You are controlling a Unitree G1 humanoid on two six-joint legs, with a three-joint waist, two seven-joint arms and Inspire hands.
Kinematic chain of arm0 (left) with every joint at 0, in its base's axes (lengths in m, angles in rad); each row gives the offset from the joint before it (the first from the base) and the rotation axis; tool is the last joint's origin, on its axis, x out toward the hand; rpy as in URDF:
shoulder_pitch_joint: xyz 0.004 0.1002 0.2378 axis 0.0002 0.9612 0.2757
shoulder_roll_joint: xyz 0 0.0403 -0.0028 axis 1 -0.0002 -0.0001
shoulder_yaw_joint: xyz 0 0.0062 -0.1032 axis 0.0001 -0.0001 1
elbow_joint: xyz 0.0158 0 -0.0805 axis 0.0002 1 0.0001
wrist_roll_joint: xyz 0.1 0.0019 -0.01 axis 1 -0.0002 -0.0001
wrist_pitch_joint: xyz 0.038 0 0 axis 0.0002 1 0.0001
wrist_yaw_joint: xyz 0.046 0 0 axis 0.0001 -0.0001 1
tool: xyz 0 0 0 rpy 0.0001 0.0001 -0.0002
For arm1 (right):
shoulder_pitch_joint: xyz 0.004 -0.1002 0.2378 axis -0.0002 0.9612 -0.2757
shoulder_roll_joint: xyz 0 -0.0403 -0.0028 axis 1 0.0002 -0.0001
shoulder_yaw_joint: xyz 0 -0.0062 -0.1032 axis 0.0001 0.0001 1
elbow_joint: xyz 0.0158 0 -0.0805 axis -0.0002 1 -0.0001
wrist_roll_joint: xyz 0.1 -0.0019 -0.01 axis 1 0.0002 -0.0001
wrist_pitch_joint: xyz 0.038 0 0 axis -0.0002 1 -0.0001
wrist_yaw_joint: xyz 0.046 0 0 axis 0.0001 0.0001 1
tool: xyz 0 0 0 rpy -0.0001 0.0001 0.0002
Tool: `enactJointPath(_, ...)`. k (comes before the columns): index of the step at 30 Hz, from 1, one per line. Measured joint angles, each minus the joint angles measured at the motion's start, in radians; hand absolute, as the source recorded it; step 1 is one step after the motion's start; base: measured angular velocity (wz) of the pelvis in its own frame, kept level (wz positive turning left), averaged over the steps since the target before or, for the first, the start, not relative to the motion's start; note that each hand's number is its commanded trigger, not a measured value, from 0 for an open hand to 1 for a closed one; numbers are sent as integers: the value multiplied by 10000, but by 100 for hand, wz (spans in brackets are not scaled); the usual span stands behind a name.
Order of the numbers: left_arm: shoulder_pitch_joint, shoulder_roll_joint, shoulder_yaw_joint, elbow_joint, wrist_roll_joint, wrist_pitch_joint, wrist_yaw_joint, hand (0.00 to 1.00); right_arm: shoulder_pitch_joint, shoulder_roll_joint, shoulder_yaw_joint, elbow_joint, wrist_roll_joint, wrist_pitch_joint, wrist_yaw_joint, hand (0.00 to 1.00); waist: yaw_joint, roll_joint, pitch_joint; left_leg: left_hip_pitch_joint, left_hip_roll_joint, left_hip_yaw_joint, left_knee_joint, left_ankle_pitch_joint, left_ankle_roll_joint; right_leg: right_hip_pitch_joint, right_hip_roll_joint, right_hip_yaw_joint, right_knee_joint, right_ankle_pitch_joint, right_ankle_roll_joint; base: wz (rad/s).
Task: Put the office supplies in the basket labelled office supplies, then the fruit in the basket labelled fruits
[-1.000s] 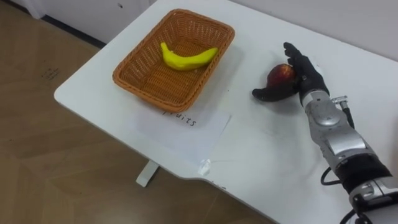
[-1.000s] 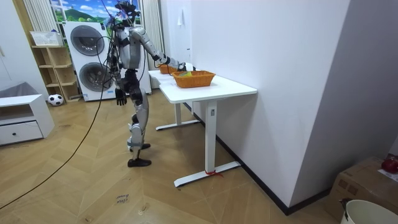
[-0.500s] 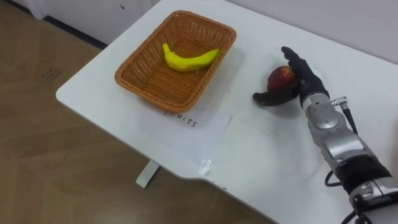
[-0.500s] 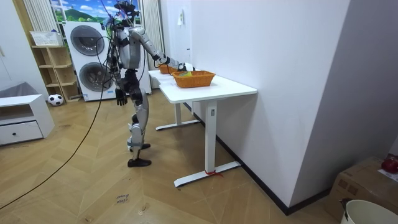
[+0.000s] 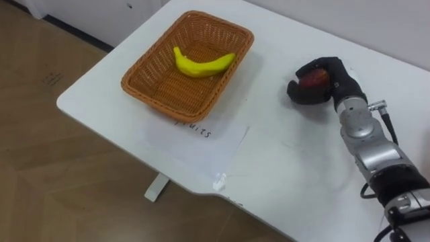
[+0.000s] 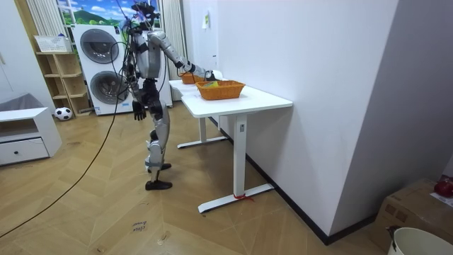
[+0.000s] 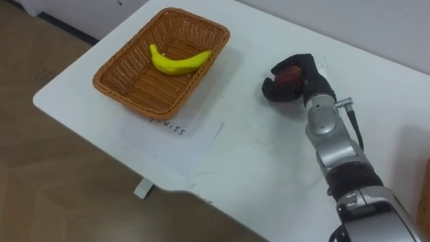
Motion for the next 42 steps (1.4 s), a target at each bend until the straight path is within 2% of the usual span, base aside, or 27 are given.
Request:
enactJointPath(9, -154, 0, 89, 115, -1, 47, 21, 0, -4, -6, 2, -159, -12, 242, 324, 100, -6, -121, -53, 83, 0, -7, -58, 1, 0, 42, -1, 16, 0, 0, 0, 0)
enactJointPath(15, -137, 20, 108, 243, 2, 52, 36, 0, 23, -8, 22, -160, 2, 443, 516, 100, -33, -226, -19, 253, -17, -86, -60, 1, 0, 292, 8, -8, -25, 0, 1, 6)
enactJointPath(19, -137, 18, 105, 245, 9, 51, 22, 0, 23, -7, 20, -169, 62, 515, 755, 100, -28, -255, -25, 260, -23, -83, -49, 1, 0, 306, 1, -10, -15, -1, 1, 1)
enactJointPath(25, -138, 22, 121, 388, 47, 43, 15, 0, 19, 32, 18, -333, 519, 662, 1112, 100, 4, -249, -29, 246, -14, -47, 24, 1, 0, 312, 10, 123, -9, -2, 3, -1)
enactJointPath(29, -47, 41, 242, 356, 46, 53, 14, 0, 20, 30, 17, -1359, 1130, 799, 1097, 100, -20, -228, -41, 250, -1, -42, 38, 3, -5, 310, 44, 277, -17, -1, 2, -2)
enactJointPath(30, -47, 42, 292, 357, 46, 55, 14, 0, 19, 30, 18, -1513, 1200, 799, 1094, 100, -17, -218, -47, 258, 1, -47, 41, 5, -8, 323, 49, 279, -19, -1, 2, 3)
enactJointPath(33, -37, 55, 339, 331, 125, 58, 15, 0, 19, 48, 25, -2299, 1245, 810, 1092, 100, 39, -137, -149, 321, -2, -56, 48, 7, -11, 402, 54, 286, -17, -1, 2, 3)
enactJointPath(42, 145, 111, 377, 384, 141, 51, -22, 0, 17, 166, 41, -2851, 1534, 850, 1095, 100, 89, -100, -166, 673, -26, -195, -37, 7, -12, 779, 54, 241, -16, -2, 4, 4)
